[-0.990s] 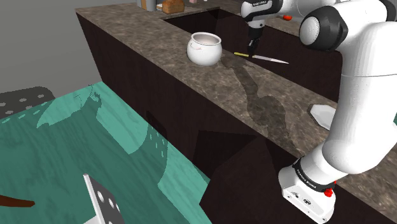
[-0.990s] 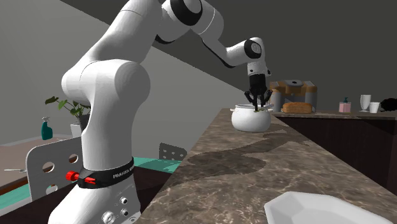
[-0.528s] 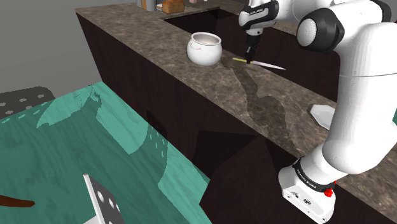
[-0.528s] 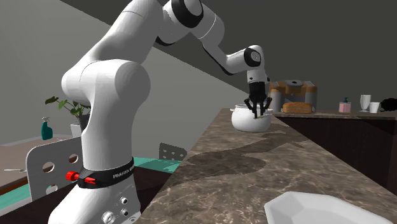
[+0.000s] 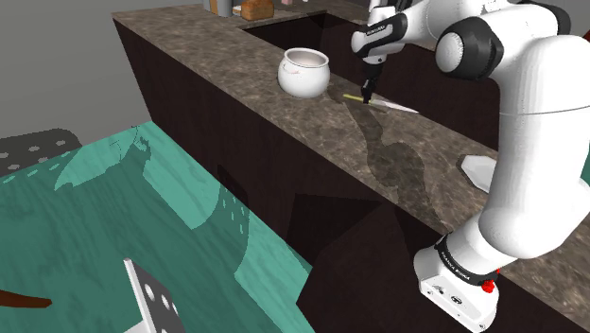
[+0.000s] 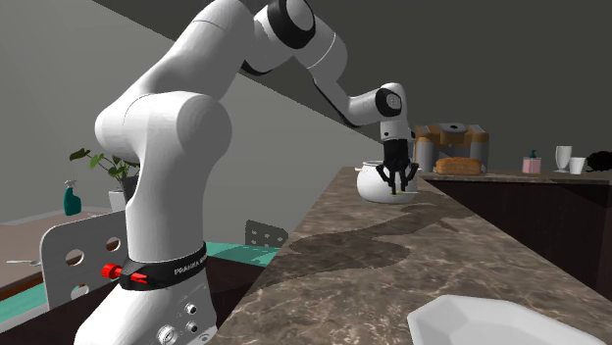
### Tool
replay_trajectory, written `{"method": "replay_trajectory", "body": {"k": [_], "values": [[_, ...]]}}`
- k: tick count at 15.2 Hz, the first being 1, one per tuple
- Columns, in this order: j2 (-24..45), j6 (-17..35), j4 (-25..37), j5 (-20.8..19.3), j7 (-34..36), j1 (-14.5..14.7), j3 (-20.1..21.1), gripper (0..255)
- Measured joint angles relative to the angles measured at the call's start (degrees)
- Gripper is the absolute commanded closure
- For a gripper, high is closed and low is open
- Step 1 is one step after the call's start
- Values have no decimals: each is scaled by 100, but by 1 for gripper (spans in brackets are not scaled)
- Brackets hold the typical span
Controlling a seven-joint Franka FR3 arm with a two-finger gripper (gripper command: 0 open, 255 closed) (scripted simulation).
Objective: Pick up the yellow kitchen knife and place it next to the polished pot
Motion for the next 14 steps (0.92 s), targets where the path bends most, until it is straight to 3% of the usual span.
{"method": "replay_trajectory", "body": {"k": [14], "values": [[584,732,-166,148,27,-76,125,255]]}}
